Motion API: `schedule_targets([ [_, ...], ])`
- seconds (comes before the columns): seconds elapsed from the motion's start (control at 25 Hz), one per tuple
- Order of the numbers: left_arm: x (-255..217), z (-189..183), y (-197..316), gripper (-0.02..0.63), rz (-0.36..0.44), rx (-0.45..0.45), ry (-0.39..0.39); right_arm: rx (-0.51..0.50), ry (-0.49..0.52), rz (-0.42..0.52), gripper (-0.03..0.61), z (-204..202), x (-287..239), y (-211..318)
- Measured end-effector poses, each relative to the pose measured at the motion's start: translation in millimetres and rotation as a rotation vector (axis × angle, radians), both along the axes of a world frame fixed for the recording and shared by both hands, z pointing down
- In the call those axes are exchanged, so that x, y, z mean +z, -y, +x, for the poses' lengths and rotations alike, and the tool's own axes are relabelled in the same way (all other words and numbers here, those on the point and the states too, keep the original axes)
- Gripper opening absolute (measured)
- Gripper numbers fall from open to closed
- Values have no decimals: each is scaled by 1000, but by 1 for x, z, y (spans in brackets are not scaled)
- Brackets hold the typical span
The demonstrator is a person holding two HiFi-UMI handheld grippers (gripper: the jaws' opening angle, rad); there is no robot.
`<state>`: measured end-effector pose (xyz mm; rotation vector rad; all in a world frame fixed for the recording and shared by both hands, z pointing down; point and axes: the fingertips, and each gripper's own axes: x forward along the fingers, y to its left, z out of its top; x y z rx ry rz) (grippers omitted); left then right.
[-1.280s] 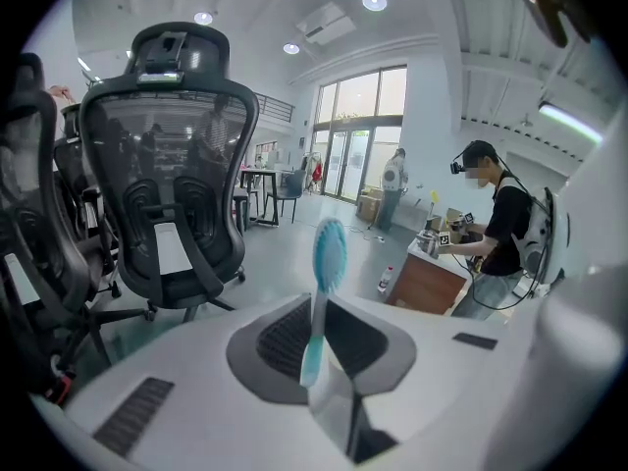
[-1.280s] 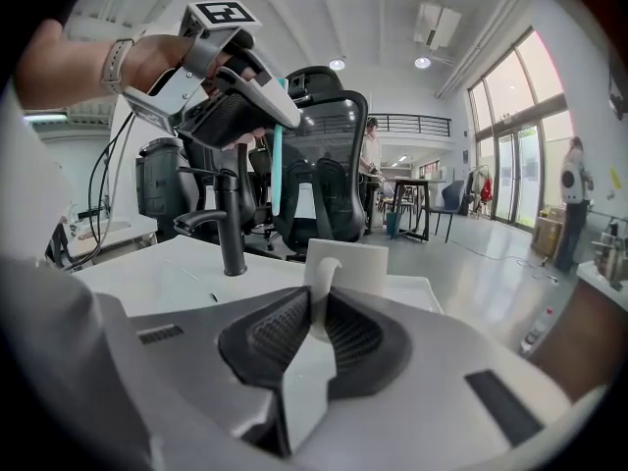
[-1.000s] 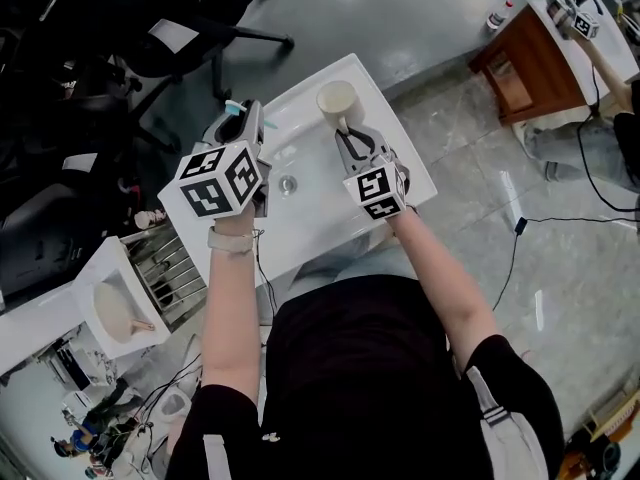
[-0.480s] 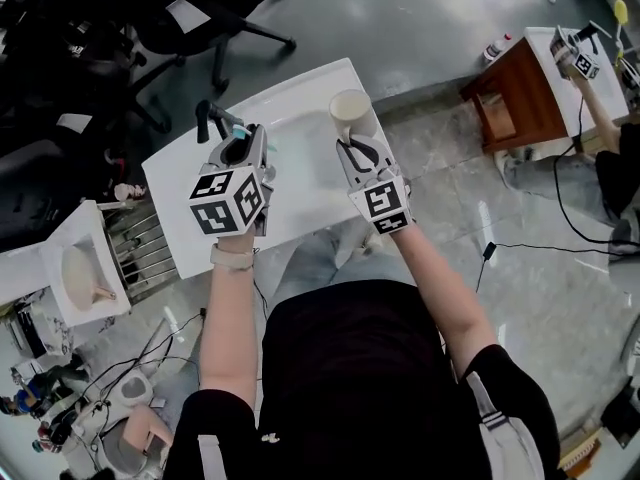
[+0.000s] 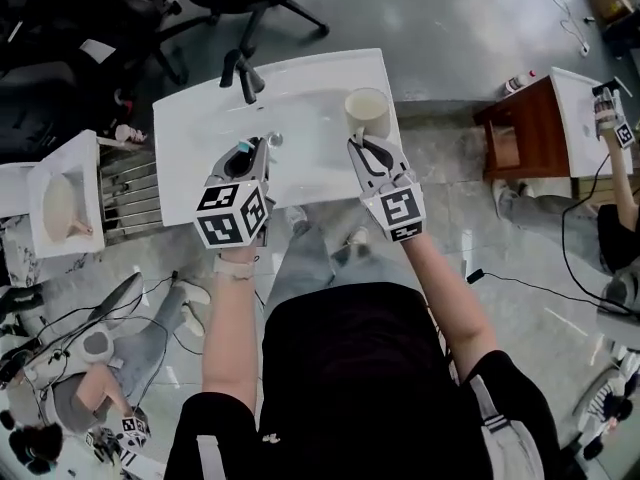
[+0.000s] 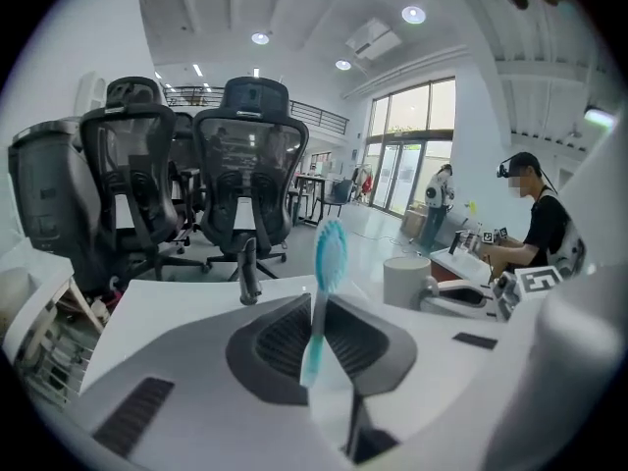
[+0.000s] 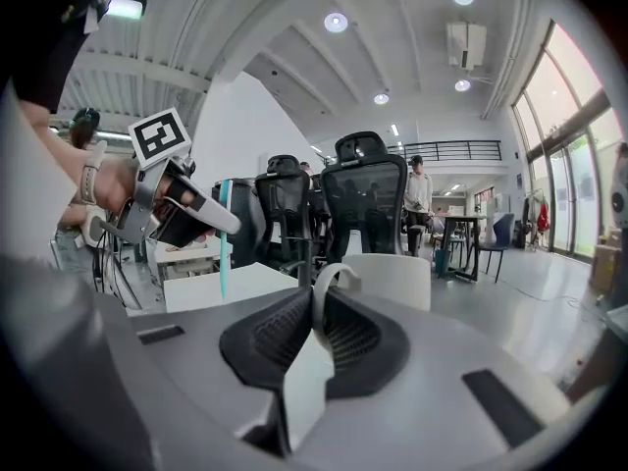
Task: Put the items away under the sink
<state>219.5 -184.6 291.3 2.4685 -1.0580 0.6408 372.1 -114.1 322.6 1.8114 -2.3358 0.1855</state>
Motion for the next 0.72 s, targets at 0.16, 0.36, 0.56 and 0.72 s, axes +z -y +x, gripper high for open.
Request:
schedule_targets([
  [0.16, 5, -44, -13, 52, -12, -62, -1, -51, -1, -8, 51, -25, -9, -7],
  [0.36, 10, -98, -25, 53, -24, -113, -5, -95, -14, 12, 51, -60, -15, -12],
  [0.56, 9, -146, -43, 53, -32, -142, -32, -112, -7, 34, 51, -96, -31, -22],
  [0.72, 14, -185, -61, 52, -46, -157, -44, -107, 6, 36, 51, -127, -38, -29],
])
